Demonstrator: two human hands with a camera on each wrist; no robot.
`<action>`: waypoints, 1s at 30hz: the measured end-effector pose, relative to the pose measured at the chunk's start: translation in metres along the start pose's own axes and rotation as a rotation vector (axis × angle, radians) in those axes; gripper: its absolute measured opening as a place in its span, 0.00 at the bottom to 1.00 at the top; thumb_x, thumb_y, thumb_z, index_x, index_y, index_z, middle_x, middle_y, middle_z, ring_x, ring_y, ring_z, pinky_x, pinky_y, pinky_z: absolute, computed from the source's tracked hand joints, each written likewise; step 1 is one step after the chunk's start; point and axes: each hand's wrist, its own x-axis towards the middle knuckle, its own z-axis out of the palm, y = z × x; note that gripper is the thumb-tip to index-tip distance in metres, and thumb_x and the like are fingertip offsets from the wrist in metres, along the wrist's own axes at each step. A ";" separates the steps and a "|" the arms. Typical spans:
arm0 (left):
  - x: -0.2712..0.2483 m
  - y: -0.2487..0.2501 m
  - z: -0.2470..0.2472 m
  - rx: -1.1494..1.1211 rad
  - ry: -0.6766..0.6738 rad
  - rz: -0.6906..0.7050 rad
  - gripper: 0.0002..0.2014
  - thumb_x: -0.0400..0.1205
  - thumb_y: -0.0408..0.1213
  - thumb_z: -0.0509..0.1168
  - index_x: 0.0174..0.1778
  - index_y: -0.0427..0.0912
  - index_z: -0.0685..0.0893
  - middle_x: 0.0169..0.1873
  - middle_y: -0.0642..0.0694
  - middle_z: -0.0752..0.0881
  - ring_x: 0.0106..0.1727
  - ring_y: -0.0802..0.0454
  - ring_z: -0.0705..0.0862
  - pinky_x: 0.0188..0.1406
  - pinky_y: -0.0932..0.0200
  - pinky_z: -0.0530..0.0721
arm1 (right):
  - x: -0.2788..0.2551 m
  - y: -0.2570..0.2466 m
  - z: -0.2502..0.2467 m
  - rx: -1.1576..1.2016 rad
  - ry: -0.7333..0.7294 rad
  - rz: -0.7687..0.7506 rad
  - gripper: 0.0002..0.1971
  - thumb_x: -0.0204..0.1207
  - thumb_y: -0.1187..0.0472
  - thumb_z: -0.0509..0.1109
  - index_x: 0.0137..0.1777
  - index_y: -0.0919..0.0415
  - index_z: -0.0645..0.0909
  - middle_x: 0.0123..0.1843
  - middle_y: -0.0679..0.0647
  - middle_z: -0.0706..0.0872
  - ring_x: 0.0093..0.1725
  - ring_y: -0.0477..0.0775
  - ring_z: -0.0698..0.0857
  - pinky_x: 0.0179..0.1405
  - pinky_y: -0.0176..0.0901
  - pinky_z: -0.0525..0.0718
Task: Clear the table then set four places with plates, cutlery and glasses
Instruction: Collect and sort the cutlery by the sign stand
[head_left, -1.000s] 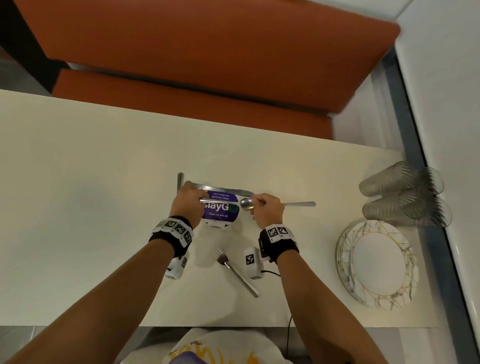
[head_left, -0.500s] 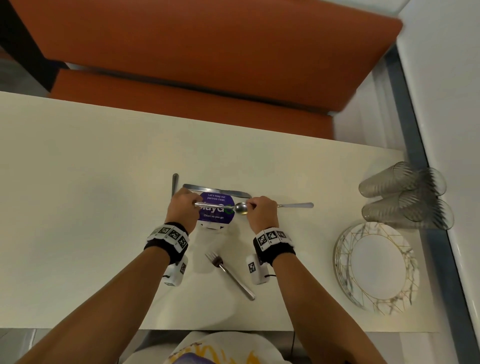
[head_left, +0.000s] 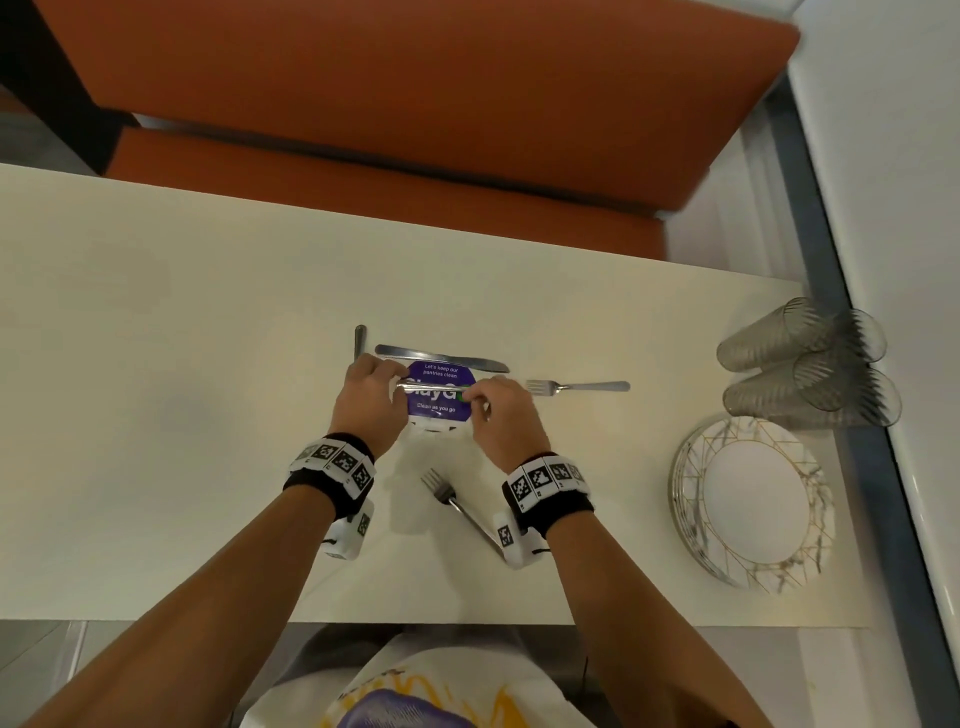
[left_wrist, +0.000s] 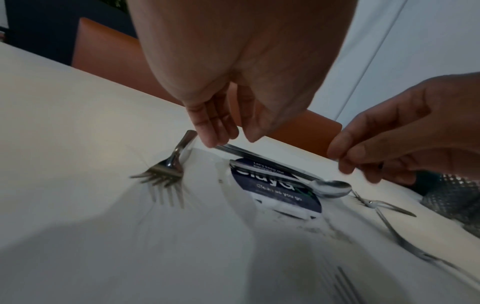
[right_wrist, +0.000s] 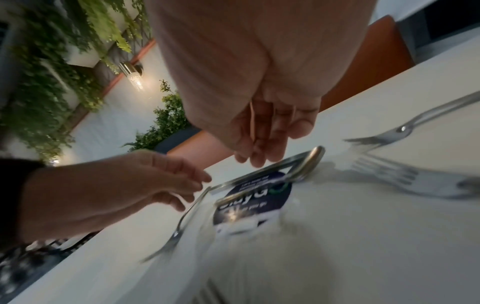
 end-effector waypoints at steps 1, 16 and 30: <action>-0.006 -0.001 -0.003 -0.017 0.019 0.017 0.12 0.84 0.31 0.68 0.62 0.42 0.88 0.59 0.45 0.82 0.61 0.44 0.82 0.58 0.48 0.86 | -0.008 -0.005 0.006 0.015 -0.084 -0.009 0.06 0.80 0.68 0.70 0.52 0.60 0.87 0.49 0.52 0.87 0.49 0.49 0.83 0.50 0.39 0.85; -0.082 -0.015 -0.008 -0.452 -0.111 -0.181 0.11 0.88 0.31 0.62 0.61 0.44 0.87 0.49 0.49 0.92 0.52 0.51 0.90 0.54 0.65 0.84 | -0.047 -0.042 0.024 0.058 -0.374 0.313 0.09 0.72 0.67 0.81 0.48 0.57 0.86 0.42 0.47 0.87 0.39 0.40 0.83 0.40 0.28 0.78; -0.094 0.049 0.017 -0.579 -0.294 -0.229 0.14 0.92 0.39 0.54 0.47 0.46 0.85 0.34 0.49 0.80 0.33 0.52 0.77 0.35 0.57 0.75 | -0.022 -0.017 -0.046 0.447 0.065 0.423 0.07 0.78 0.52 0.75 0.51 0.52 0.88 0.49 0.48 0.92 0.48 0.51 0.90 0.54 0.47 0.89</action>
